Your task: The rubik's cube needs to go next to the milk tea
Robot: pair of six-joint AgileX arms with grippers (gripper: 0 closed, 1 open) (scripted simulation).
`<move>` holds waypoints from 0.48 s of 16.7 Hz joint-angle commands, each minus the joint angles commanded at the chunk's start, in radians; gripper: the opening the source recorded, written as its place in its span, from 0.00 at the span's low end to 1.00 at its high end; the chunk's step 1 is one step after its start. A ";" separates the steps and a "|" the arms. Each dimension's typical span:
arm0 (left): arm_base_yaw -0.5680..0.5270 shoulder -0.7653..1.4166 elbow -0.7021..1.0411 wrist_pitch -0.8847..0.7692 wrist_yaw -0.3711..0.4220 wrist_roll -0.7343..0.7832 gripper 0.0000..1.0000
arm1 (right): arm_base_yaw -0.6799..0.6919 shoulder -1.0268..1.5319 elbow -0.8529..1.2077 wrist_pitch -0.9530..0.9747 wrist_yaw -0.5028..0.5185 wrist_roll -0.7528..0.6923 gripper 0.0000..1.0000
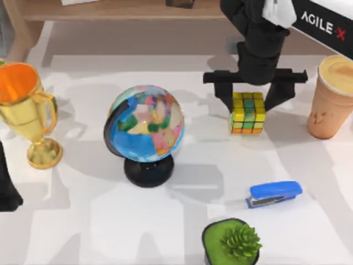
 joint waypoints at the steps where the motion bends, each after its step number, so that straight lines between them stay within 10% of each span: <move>1: 0.000 0.000 0.000 0.000 0.000 0.000 1.00 | 0.000 0.000 0.000 0.000 0.000 0.000 0.60; 8: 0.000 0.000 0.000 0.000 0.000 0.000 1.00 | 0.000 0.000 0.000 0.000 0.000 0.000 1.00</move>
